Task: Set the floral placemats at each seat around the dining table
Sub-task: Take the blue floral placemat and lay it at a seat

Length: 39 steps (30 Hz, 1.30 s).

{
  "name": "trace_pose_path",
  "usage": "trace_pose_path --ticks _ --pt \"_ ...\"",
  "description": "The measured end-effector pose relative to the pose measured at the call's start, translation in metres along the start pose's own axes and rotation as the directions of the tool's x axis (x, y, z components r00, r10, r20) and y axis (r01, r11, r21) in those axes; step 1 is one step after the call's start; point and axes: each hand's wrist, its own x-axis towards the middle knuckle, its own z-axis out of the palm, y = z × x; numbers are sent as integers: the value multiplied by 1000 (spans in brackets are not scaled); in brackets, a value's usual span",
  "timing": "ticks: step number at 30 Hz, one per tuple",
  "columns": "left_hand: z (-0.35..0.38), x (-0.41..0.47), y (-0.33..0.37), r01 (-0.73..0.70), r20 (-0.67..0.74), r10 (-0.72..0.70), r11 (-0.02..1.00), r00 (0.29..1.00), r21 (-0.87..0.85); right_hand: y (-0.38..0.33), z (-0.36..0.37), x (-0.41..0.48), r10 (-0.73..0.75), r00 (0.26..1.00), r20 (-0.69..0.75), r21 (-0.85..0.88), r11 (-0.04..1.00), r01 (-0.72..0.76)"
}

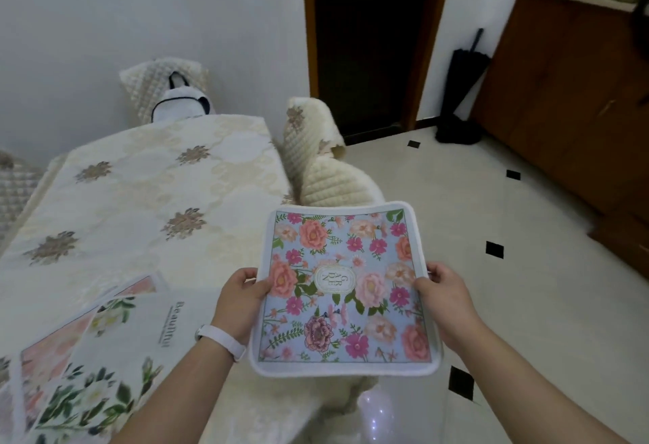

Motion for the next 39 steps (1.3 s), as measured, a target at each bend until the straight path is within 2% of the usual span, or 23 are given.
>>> trace_pose_path --ticks 9,19,22,26,32,39 --pt "160 -33 11 -8 36 9 1000 999 -25 -5 -155 48 -29 1000 -3 51 998 29" --pt "248 -14 54 -53 92 51 999 994 12 -23 -221 102 -6 1000 -4 135 991 6" --pt "276 12 77 -87 141 84 996 986 13 -37 -232 136 3 1000 -27 145 989 1" --pt "318 66 98 -89 138 87 996 987 10 -61 -244 199 -2 999 -52 152 988 10" --pt "384 167 125 -115 124 109 992 986 44 -105 -241 316 -3 995 -95 66 998 9" --pt "427 275 184 -53 140 50 998 989 20 -179 -227 422 -16 997 -75 36 999 19"
